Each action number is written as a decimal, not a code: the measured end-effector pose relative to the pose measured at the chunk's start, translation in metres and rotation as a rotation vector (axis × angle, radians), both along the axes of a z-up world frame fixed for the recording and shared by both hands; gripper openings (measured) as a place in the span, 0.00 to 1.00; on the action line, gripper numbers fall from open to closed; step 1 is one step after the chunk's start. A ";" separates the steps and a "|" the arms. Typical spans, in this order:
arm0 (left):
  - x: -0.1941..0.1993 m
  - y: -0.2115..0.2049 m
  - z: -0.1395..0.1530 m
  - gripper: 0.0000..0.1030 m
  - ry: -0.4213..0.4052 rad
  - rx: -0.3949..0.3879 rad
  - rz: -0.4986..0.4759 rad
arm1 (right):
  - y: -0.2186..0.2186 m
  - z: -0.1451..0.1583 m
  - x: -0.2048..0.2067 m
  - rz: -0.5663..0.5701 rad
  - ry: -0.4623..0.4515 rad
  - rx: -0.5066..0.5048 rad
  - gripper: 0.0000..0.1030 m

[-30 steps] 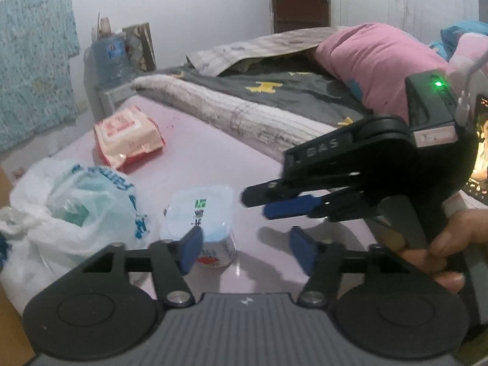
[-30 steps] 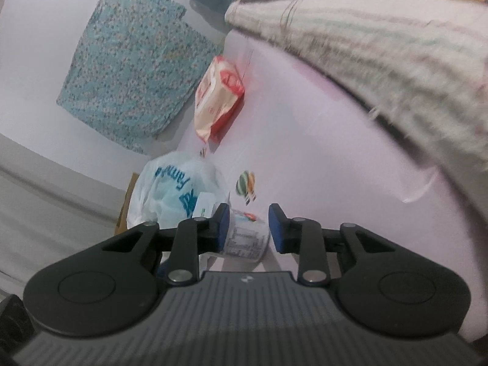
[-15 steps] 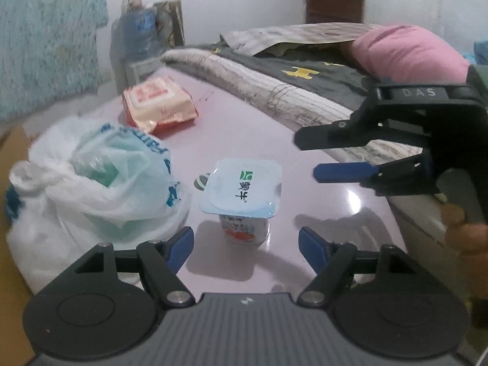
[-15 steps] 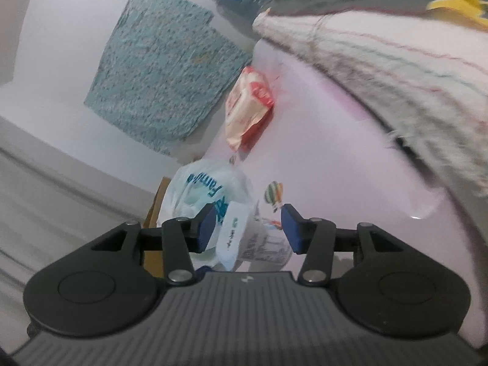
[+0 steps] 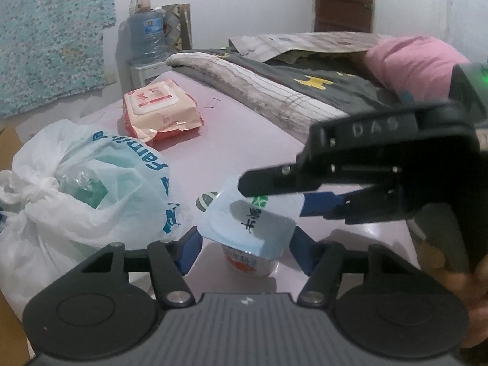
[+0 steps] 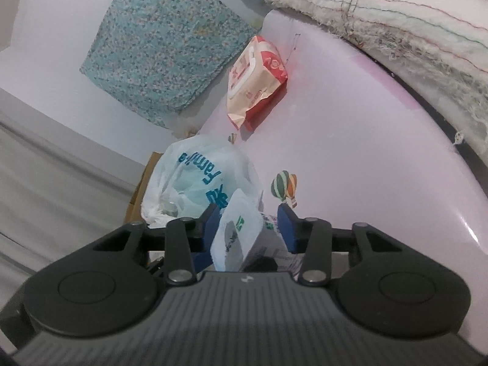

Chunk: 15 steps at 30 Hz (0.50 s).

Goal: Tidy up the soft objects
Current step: 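Hold the tub in the right gripper and raise it off the bed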

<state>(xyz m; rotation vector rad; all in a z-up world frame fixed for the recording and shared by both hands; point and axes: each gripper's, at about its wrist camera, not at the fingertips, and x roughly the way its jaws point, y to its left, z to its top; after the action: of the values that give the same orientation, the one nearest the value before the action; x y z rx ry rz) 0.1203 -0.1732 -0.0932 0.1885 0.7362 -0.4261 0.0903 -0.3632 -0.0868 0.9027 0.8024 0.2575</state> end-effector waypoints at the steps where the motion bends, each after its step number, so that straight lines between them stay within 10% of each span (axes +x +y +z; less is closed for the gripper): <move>1: 0.001 0.001 0.000 0.62 0.002 -0.009 0.004 | 0.000 -0.001 0.000 -0.003 0.002 -0.005 0.33; 15: 0.005 0.000 -0.005 0.55 0.045 -0.023 -0.010 | -0.003 -0.005 0.001 0.001 0.018 0.004 0.27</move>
<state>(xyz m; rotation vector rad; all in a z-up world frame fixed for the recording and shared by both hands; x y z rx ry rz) 0.1250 -0.1731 -0.0983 0.1615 0.7746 -0.4489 0.0912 -0.3667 -0.0914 0.9092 0.8190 0.2525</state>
